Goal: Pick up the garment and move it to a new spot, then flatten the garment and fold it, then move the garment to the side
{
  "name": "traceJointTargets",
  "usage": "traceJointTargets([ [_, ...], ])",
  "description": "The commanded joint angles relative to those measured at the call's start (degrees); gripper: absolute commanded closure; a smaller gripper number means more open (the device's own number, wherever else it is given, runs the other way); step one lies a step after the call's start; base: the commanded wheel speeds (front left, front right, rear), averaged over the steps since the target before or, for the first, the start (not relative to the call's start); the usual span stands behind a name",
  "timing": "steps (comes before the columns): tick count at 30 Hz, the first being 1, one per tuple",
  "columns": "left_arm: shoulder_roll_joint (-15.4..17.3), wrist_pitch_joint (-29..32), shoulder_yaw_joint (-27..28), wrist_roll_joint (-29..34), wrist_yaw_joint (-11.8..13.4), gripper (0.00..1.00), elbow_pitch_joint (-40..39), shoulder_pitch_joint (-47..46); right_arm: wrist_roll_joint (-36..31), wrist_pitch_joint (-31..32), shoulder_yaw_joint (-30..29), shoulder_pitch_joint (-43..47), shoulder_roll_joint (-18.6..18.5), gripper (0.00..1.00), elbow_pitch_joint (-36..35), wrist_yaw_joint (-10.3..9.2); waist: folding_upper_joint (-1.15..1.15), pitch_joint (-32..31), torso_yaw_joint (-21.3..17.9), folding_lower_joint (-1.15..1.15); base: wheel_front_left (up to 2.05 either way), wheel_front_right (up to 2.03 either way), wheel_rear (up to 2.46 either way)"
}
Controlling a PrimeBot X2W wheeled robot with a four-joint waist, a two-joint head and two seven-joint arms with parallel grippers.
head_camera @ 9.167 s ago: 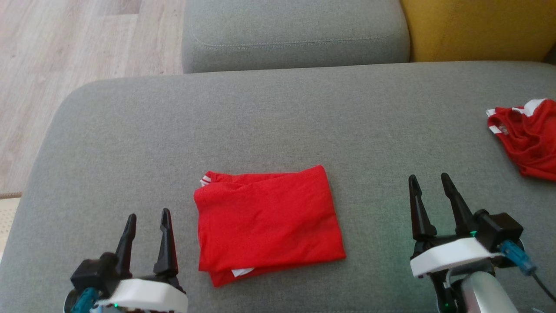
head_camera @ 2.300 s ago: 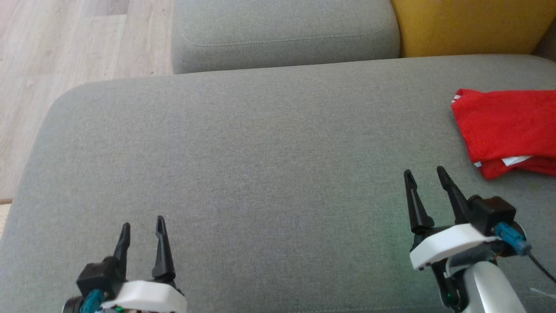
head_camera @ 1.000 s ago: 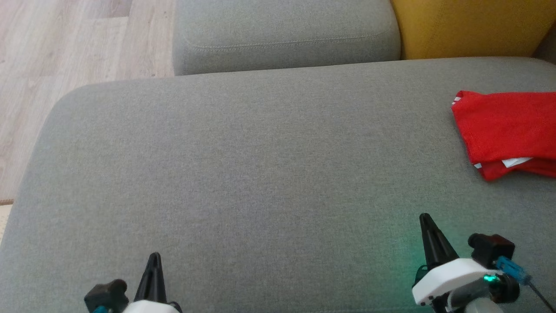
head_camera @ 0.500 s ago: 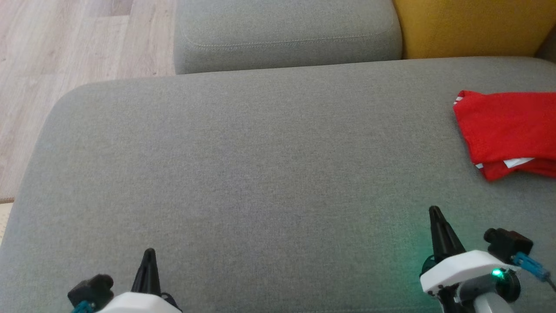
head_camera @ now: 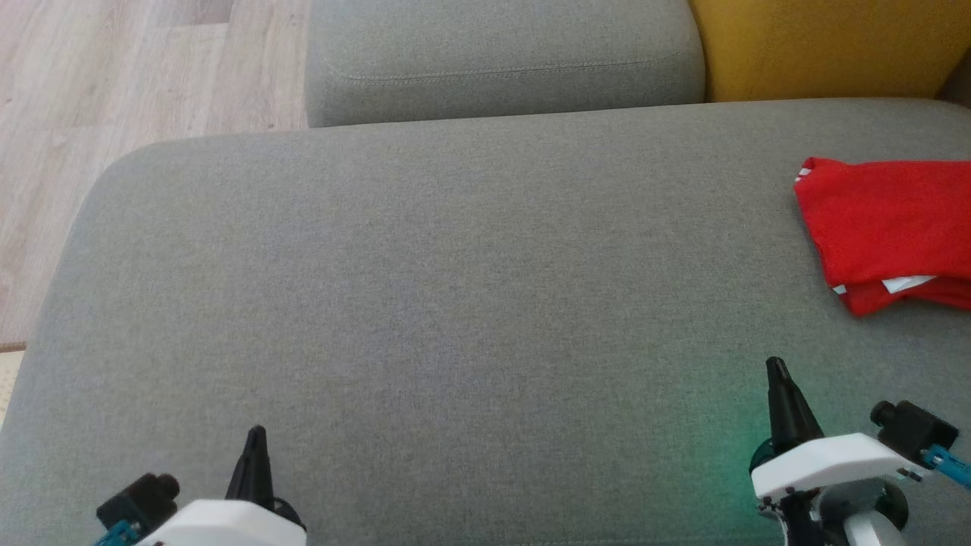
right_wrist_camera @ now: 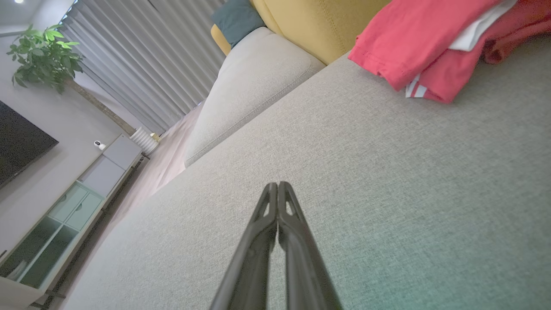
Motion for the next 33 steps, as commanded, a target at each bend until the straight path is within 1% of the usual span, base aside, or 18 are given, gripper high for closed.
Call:
traceJointTargets([
  [1,0.79,0.3,1.64,-1.87,-0.73,1.0,-1.68,-3.42,2.12,0.4,-0.23,-3.15,-0.17,1.0,-2.35,-0.02,0.0,0.02,0.03,0.0,0.0,0.0,0.0],
  [17,0.91,2.97,3.71,-12.73,-2.85,1.0,-1.43,-5.49,13.43,2.27,-1.74,-3.64,-0.2,1.0,-3.29,-0.03,0.0,0.25,0.27,0.0,0.0,0.0,0.0],
  [33,0.94,5.42,5.64,-22.21,-4.71,1.0,-1.18,-7.34,23.38,3.92,-3.07,-4.08,-0.23,1.0,-4.12,-0.03,0.0,0.44,0.48,0.0,0.0,0.0,0.0],
])
